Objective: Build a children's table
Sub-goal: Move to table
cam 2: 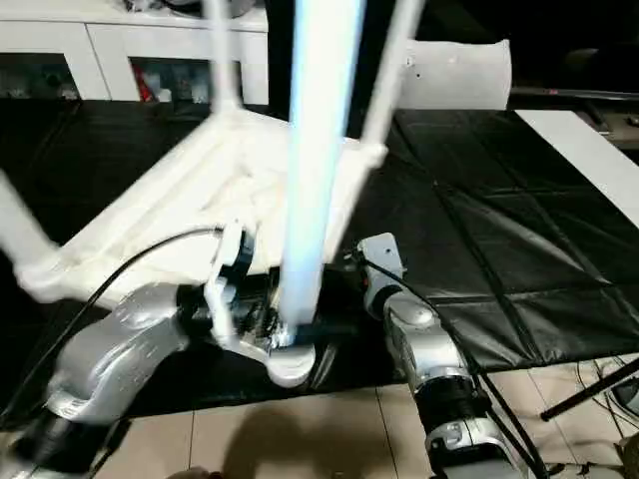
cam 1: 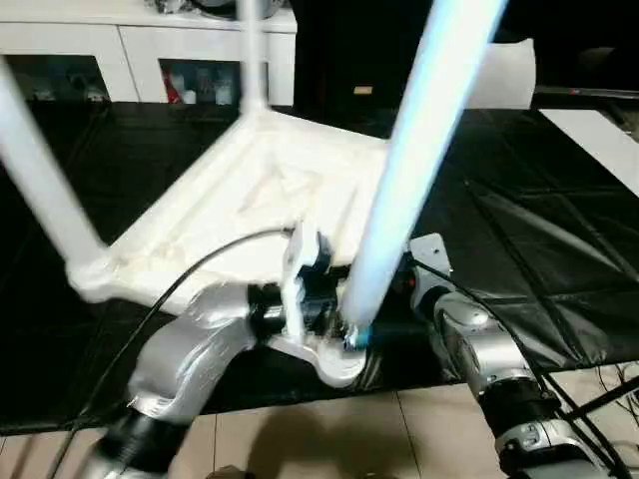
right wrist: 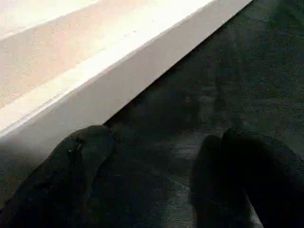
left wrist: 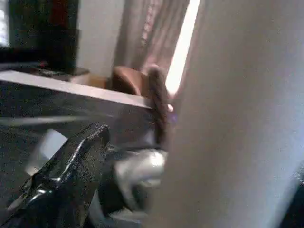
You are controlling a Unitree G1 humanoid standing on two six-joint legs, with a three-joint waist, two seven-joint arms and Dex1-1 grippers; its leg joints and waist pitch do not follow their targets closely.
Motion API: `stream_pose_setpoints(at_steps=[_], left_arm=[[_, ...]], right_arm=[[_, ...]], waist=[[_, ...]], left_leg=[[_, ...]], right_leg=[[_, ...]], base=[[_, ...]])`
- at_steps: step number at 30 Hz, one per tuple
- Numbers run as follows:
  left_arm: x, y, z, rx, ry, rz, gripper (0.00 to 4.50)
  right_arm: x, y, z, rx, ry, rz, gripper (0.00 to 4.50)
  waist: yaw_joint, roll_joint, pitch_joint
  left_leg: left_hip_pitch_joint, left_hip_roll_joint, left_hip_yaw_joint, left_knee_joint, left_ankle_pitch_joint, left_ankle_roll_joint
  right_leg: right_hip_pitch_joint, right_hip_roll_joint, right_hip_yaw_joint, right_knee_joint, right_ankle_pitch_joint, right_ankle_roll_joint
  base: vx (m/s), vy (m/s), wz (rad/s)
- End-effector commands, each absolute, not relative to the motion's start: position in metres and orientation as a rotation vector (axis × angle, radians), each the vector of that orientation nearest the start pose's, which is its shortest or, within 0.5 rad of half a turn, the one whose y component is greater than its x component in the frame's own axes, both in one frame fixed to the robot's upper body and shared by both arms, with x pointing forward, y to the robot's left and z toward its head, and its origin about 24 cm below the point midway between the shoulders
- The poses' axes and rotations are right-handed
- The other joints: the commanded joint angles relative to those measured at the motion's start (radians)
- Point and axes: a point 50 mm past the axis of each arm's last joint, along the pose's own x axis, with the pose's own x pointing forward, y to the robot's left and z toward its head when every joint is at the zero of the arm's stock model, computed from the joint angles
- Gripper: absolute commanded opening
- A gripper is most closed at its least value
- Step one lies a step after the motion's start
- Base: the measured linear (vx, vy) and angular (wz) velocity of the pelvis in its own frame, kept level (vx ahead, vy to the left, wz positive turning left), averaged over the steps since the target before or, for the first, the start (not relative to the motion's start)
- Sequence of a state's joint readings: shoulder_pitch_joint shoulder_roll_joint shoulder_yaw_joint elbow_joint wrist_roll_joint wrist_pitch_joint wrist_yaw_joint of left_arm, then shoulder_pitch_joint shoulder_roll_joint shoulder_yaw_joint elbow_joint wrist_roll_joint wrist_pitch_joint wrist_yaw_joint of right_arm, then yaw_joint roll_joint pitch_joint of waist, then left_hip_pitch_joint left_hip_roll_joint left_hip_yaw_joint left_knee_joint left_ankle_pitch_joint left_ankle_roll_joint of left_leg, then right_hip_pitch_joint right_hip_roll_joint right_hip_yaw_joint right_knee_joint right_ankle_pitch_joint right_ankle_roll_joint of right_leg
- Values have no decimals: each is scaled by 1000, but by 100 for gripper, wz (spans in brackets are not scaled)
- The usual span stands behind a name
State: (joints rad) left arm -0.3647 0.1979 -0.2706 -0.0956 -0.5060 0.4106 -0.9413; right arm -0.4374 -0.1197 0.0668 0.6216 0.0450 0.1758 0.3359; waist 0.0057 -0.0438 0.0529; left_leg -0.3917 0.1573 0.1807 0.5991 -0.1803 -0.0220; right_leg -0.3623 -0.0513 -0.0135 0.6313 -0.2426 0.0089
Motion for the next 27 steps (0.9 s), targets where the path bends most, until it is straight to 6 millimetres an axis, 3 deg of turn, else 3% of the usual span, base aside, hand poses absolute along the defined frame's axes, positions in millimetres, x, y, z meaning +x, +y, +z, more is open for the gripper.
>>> stream_pose_setpoints(at_steps=[1, 7, 13, 18, 22, 23, 27], left_arm=[[263, 41, 126, -196, -61, -1418, 445], [274, 26, 134, -206, -130, -1375, 445], [290, 17, 141, -180, -198, -1295, 445], [305, 29, 139, -97, -220, -1185, 445], [301, 40, 128, -64, -163, -1229, 445], [300, 47, 123, -58, -138, -1233, 445], [294, 71, 103, 5, -44, -1242, 445]], right_arm=[[320, -102, 8, -51, 364, 540, 450], [321, -100, 10, -20, 343, 556, 450], [324, -111, 9, -29, 332, 498, 450], [323, -139, 10, -32, 314, 393, 450], [319, -158, 14, -28, 287, 366, 450], [316, -164, 16, -31, 275, 364, 450], [305, -180, 27, -53, 231, 387, 450]], waist=[[12, 8, -60], [14, 5, -58], [15, 8, -62], [18, 5, -63], [29, 7, -64], [39, 10, -61], [45, 12, -57]], left_leg=[[24, 72, -25, -69, -116, 6], [26, 74, -23, -70, -150, 7], [25, 74, -24, -66, -122, 27], [24, 75, -24, -65, -122, 45], [28, 79, -24, -65, -112, 50], [31, 79, -22, -66, -117, 46], [33, 79, -22, -74, -170, 26]], right_leg=[[34, -86, 36, -63, 85, -261], [32, -89, 38, -70, 30, -262], [35, -89, 37, -67, 87, -274], [36, -93, 36, -67, 94, -281], [34, -92, 35, -64, 103, -275], [31, -89, 36, -66, 96, -271], [27, -87, 36, -71, 28, -249]], base=[[0, 0, 0], [0, 0, 0], [0, 0, 0], [0, 0, 0], [0, 0, 0], [0, 0, 0], [0, 0, 0]])
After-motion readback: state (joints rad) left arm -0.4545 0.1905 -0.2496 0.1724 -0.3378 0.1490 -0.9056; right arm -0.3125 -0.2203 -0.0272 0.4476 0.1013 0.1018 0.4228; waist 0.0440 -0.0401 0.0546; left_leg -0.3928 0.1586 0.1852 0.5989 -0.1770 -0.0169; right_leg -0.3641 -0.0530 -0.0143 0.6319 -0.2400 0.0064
